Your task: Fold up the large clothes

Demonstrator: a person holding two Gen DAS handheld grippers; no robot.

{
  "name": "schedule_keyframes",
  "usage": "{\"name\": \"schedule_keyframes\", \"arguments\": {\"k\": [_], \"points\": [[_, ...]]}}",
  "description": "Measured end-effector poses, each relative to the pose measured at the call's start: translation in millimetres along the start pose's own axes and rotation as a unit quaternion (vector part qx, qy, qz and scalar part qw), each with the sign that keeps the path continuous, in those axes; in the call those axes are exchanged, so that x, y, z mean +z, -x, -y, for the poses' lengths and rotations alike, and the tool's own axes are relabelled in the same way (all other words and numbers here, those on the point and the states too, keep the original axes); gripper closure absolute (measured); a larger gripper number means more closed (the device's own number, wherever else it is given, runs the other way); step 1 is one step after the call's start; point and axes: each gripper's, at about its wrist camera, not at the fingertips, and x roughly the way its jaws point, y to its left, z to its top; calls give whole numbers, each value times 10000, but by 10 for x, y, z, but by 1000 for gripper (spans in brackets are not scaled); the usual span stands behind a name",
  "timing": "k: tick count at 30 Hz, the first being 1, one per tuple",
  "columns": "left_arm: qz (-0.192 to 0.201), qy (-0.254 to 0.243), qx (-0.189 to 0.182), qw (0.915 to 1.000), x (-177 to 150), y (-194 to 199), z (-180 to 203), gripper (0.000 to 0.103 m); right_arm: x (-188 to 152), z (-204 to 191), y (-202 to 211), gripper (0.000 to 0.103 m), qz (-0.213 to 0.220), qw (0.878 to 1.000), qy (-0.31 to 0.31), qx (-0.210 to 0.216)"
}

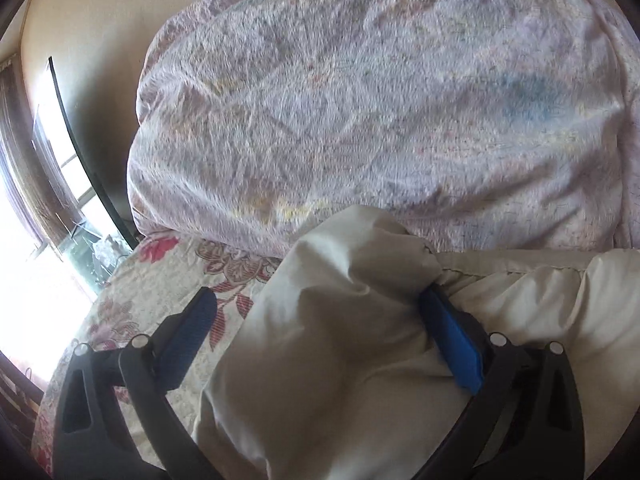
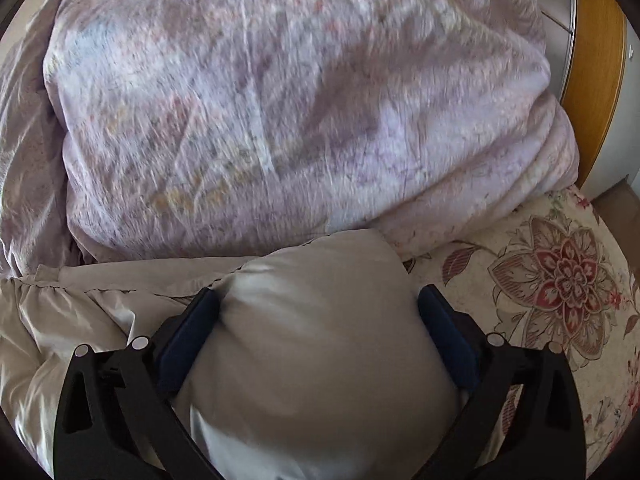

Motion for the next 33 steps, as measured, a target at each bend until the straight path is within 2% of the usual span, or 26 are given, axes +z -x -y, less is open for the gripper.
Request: {"name": "schedule_keyframes", "arguments": {"k": [5, 10, 16, 21, 25, 27, 29, 31, 33], "points": [[-388, 161, -261, 9988, -9, -227, -30, 2, -12, -138, -99, 1, 19, 9985, 278, -470], [-584, 33, -180, 9981, -22, -336, 50, 2, -9, -289, -152, 1, -47, 9958, 497, -770], [-838, 152, -381, 9956, -27, -463, -8, 2, 12, -214, -307, 1, -236, 9971, 397, -604], [-977, 392, -673, 9922, -38, -565, -120, 2, 73, 167, -525, 1, -392, 9990, 89, -212], [-868, 851, -1063, 9869, -63, -560, -333, 2, 95, 404, -538, 1, -317, 9992, -211, 83], [-627, 1285, -1308, 9811, -91, -485, -551, 2, 112, 536, -490, 1, -111, 9991, -378, 147], [-293, 1838, -1499, 9710, -141, -357, -825, 2, 73, 731, -314, 1, 308, 9964, -740, 264], [-160, 2201, -1486, 9639, -202, -230, -1130, 2, -21, 1059, -88, 1, 640, 9888, -1338, 180], [-149, 2165, -947, 9716, -243, -104, -1410, 2, -111, 1340, 99, 1, 656, 9837, -1675, -58]]}}
